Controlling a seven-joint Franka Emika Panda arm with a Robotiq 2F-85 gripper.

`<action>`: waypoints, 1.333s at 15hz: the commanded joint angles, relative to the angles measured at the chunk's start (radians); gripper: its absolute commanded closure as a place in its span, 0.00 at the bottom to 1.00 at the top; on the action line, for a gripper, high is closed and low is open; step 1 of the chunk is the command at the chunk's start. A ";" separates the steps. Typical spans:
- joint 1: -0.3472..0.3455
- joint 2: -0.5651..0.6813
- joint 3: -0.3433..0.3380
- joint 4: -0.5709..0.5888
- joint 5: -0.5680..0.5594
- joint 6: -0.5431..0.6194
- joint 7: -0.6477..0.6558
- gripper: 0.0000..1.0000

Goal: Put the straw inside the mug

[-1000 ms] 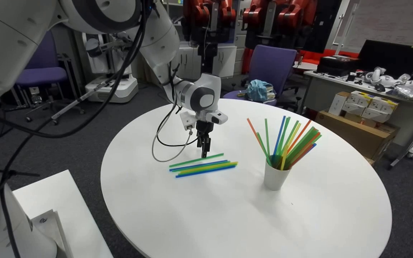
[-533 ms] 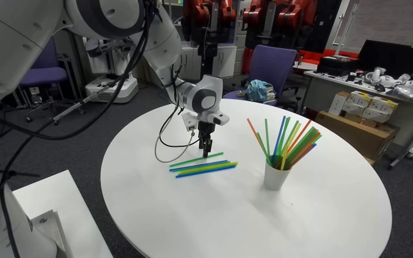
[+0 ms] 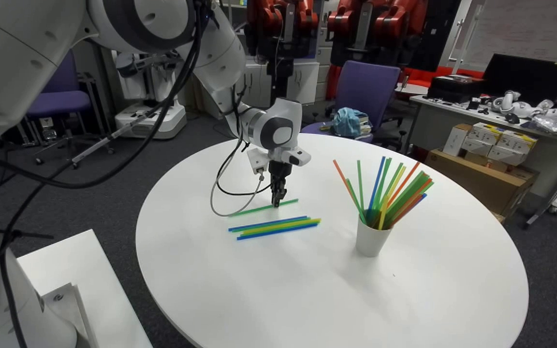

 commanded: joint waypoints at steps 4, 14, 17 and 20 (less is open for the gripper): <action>-0.014 0.005 0.001 0.025 0.023 -0.035 -0.030 1.00; -0.008 -0.082 -0.103 0.110 -0.004 -0.032 0.072 1.00; -0.009 -0.103 -0.138 0.180 -0.022 -0.044 0.115 1.00; -0.010 -0.111 -0.163 0.242 -0.045 -0.054 0.158 1.00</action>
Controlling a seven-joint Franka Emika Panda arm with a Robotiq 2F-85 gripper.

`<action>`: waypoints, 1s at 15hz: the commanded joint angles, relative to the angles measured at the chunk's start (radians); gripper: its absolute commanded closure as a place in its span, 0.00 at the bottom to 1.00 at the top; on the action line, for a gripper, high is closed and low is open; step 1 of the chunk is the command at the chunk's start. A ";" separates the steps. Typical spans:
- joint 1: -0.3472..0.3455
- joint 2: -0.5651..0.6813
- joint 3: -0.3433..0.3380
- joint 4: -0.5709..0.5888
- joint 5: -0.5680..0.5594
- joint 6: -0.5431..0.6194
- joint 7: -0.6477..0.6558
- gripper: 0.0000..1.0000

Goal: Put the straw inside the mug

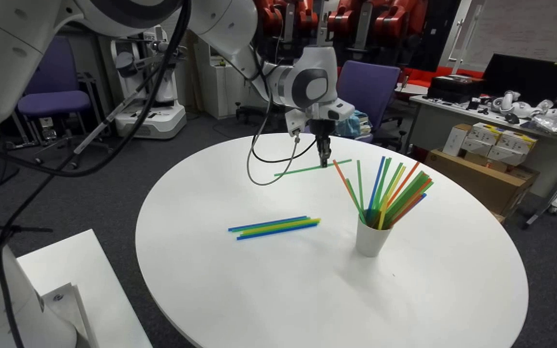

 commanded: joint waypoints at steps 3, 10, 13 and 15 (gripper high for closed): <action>0.006 -0.022 -0.053 0.091 -0.090 -0.027 0.126 1.00; 0.079 -0.056 -0.221 0.113 -0.396 0.074 0.459 1.00; 0.121 -0.072 -0.298 0.108 -0.560 0.093 0.641 1.00; 0.146 -0.084 -0.343 0.105 -0.682 0.086 0.776 1.00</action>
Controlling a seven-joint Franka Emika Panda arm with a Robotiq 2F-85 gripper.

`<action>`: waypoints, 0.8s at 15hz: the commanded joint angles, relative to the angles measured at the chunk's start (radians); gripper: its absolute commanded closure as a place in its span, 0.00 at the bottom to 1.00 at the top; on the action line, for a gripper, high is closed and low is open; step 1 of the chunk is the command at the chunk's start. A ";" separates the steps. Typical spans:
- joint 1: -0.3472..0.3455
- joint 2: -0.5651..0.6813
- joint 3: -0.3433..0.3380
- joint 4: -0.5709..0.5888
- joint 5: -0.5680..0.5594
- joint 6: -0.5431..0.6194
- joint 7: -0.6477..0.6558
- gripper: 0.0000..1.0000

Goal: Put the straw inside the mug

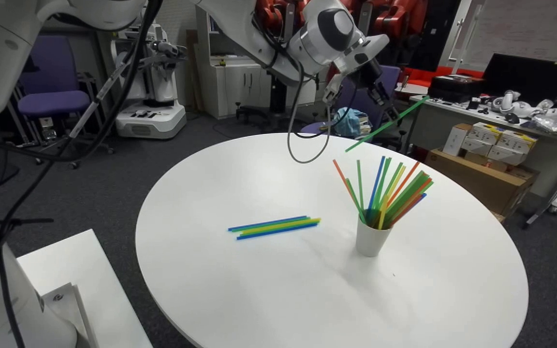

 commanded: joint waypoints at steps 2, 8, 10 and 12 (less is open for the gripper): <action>0.063 -0.052 -0.098 -0.026 -0.277 -0.003 0.303 1.00; 0.046 -0.123 -0.055 -0.080 -0.726 -0.153 0.626 1.00; 0.017 -0.153 0.007 -0.122 -0.841 -0.221 0.676 1.00; -0.014 -0.182 0.080 -0.179 -0.940 -0.285 0.714 1.00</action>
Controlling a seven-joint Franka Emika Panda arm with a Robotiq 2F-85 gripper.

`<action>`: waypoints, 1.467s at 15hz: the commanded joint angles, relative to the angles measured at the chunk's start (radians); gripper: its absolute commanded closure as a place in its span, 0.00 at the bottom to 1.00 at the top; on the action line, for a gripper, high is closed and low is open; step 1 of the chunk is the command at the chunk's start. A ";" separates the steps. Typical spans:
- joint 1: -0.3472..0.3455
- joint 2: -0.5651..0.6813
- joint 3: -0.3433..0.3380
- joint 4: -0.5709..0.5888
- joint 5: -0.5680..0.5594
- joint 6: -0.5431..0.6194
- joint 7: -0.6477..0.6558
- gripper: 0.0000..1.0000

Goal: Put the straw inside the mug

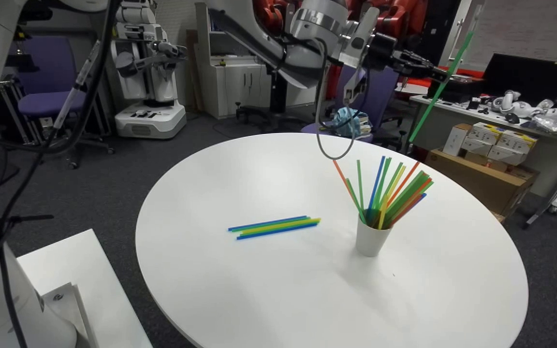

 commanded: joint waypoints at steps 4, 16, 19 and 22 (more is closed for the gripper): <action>-0.113 -0.128 0.240 -0.224 -0.251 -0.147 0.101 1.00; -0.229 -0.096 0.396 -0.346 -0.324 -0.217 0.090 1.00; -0.236 -0.083 0.403 -0.356 -0.335 -0.226 0.086 1.00; -0.242 -0.076 0.412 -0.364 -0.344 -0.240 0.082 1.00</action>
